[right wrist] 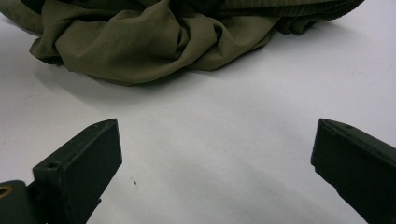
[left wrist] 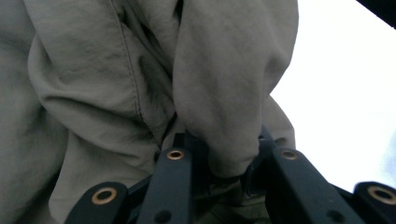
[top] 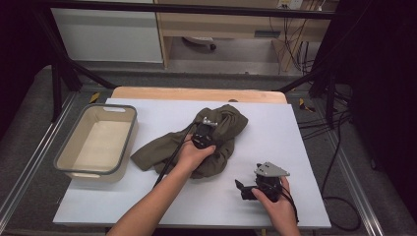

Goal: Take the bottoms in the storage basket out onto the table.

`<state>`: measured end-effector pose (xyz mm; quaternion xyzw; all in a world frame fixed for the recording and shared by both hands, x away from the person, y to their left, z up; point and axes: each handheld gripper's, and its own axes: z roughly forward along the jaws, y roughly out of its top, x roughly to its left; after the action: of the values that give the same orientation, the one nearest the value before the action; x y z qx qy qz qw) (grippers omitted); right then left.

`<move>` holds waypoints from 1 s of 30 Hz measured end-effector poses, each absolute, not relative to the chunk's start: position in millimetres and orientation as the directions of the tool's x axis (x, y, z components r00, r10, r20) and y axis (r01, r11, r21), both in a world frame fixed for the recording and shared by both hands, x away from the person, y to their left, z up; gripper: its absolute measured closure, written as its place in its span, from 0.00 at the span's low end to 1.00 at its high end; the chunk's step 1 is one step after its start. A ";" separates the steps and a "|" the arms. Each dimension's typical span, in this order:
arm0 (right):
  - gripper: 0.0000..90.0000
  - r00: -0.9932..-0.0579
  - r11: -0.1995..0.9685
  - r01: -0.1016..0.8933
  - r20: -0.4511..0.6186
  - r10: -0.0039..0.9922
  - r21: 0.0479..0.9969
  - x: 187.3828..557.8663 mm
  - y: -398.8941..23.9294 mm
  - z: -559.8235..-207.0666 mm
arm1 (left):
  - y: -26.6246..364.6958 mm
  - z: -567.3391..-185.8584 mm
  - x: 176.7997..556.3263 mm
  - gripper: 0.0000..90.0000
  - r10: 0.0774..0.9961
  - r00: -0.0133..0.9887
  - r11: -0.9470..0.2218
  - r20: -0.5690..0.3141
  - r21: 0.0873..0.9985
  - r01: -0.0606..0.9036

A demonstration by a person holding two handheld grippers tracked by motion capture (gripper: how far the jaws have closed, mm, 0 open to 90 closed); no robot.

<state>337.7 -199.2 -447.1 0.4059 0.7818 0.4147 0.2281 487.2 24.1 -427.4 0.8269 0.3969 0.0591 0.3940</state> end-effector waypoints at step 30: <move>0.02 -0.574 0.345 0.442 -0.034 0.818 0.828 338.5 -195.0 -448.9 | 42.9 -388.8 448.8 0.15 0.744 0.649 -0.271 -0.162 0.814 0.514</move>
<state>338.5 -195.0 -448.9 0.4003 0.7872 0.4091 0.2297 448.8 42.9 -388.8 0.7869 0.3994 0.1269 0.4530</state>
